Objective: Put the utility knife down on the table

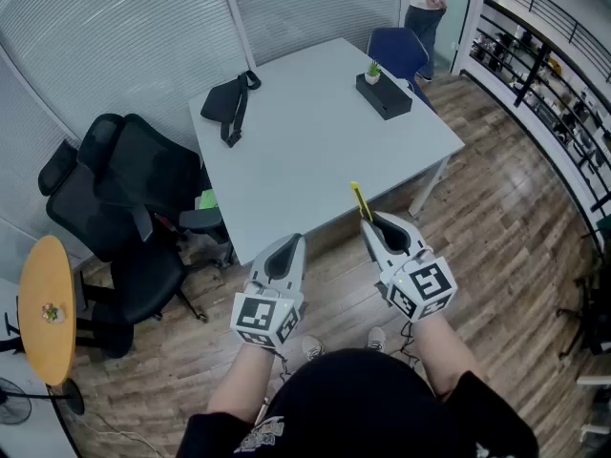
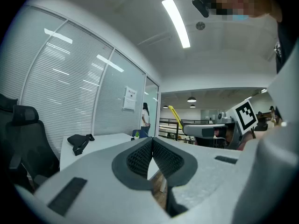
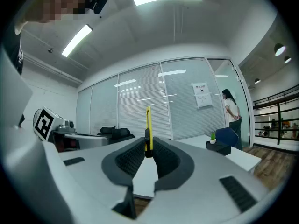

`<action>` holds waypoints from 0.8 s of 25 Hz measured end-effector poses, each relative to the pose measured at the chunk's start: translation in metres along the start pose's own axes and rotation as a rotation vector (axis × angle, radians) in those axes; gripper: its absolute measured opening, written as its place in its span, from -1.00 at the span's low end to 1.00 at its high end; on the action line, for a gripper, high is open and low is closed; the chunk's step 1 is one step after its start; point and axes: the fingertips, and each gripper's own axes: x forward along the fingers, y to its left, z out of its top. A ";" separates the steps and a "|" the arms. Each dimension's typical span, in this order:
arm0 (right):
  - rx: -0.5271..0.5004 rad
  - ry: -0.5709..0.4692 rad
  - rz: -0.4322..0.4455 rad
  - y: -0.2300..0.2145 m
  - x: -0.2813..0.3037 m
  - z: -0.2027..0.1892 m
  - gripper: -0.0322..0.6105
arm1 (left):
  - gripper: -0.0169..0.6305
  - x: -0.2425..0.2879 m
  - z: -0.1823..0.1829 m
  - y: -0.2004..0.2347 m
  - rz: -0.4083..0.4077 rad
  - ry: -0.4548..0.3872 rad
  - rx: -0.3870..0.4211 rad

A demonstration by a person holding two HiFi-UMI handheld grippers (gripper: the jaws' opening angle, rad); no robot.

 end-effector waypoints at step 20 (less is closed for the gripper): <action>0.016 -0.015 0.015 -0.004 -0.018 0.002 -0.72 | -0.93 -0.002 -0.001 -0.019 0.014 -0.002 0.012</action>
